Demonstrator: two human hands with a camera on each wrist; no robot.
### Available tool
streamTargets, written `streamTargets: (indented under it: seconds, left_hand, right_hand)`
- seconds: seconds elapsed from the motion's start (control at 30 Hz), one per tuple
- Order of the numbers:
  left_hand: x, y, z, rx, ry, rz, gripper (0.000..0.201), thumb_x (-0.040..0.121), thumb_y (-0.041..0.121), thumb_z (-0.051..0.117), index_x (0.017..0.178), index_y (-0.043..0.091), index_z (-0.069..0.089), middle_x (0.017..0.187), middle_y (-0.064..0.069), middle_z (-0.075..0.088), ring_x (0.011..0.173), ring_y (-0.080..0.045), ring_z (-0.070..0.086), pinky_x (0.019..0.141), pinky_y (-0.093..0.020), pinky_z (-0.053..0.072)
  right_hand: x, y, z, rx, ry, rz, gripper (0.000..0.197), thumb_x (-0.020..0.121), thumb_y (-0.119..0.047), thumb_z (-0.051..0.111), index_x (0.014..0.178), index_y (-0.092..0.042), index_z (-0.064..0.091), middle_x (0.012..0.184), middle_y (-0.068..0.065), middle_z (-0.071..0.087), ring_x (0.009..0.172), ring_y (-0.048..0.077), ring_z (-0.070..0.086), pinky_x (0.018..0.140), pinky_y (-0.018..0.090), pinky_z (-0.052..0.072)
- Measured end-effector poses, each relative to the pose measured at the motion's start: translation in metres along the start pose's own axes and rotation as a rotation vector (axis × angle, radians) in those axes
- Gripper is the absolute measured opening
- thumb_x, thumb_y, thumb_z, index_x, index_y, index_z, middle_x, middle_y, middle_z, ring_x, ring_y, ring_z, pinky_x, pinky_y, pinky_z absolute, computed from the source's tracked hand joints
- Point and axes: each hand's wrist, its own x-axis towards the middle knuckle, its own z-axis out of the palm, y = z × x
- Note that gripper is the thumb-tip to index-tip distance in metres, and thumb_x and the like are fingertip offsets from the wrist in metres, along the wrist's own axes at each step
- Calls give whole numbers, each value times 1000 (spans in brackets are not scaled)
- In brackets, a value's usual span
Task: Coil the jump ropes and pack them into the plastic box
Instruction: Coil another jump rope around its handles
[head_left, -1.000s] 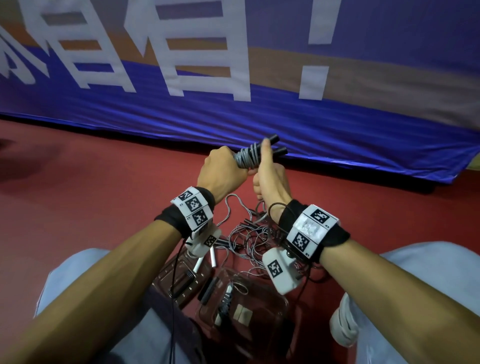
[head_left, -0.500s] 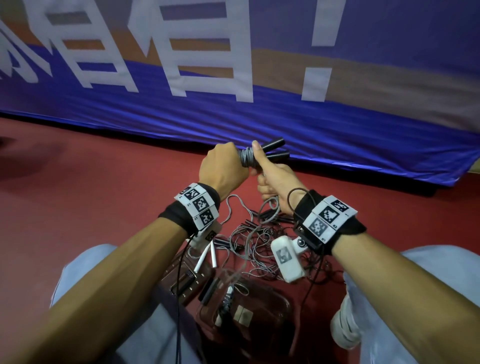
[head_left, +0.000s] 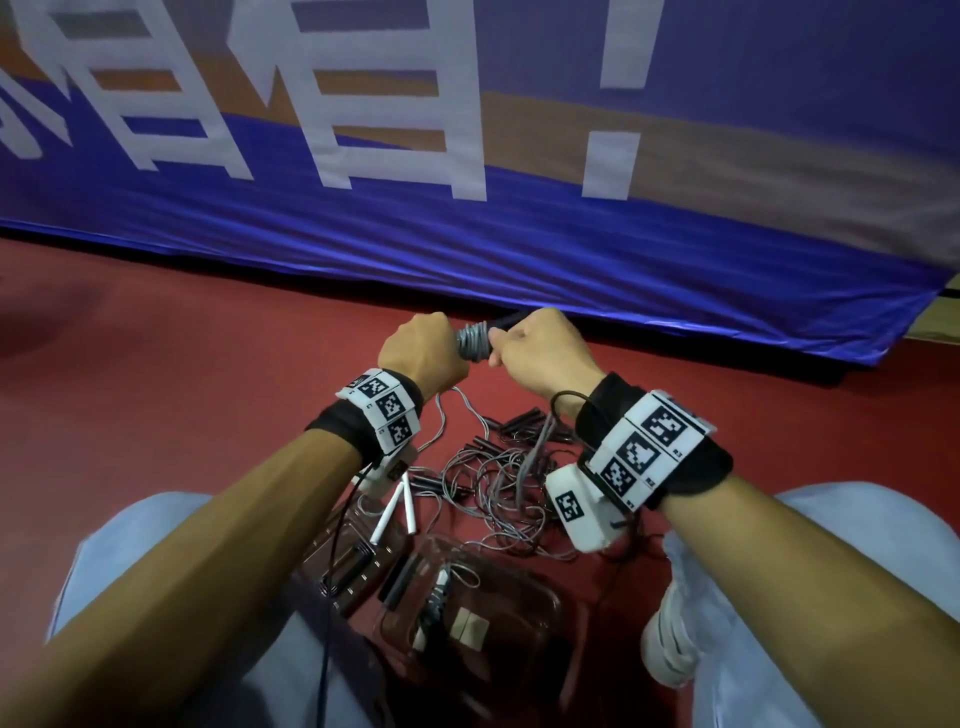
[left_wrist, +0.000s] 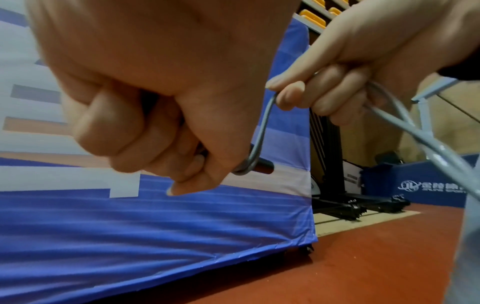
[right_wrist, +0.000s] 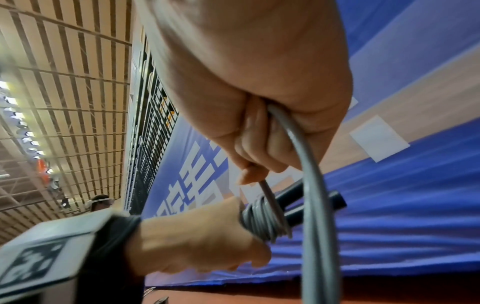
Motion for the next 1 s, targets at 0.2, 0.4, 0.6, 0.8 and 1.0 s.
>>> streamTargets:
  seconds: [0.2, 0.4, 0.6, 0.8, 1.0]
  left_hand:
    - [0, 5, 0, 60, -88, 207, 15, 80, 27, 63, 75, 15, 56, 67, -1, 55, 56, -26, 53, 57, -32, 44]
    - [-7, 5, -22, 170, -56, 494, 13, 81, 29, 59, 74, 18, 60, 65, 2, 53, 66, -33, 63, 57, -33, 44]
    - [-11, -4, -52, 353, 125, 691, 12, 83, 28, 60, 86, 17, 64, 75, -7, 66, 70, -37, 62, 60, -33, 36]
    - [-11, -14, -67, 407, 223, 815, 15, 69, 14, 73, 76, 11, 60, 58, -7, 59, 44, -33, 55, 46, -28, 31]
    - [-10, -27, -69, 216, 378, 942, 9, 74, 16, 65, 77, 11, 58, 61, -5, 59, 43, -29, 53, 40, -30, 42]
  right_hand:
    - [11, 5, -33, -122, 36, -124, 45, 98, -40, 65, 67, -9, 76, 65, 9, 70, 56, 21, 58, 54, 29, 41]
    - [13, 14, -58, -147, -57, -256, 34, 91, -51, 72, 74, -22, 79, 76, 1, 75, 79, 20, 70, 75, 36, 54]
    - [10, 14, -57, -59, -148, -280, 53, 83, -72, 63, 73, -22, 76, 80, 4, 74, 86, 26, 69, 88, 46, 54]
    - [8, 10, -44, 155, -337, -146, 47, 94, -57, 62, 76, -14, 67, 51, -6, 47, 42, 12, 26, 44, 22, 24]
    - [6, 7, -38, 398, -725, -33, 70, 101, -56, 42, 110, 10, 65, 76, 14, 73, 39, 5, 20, 43, 21, 19]
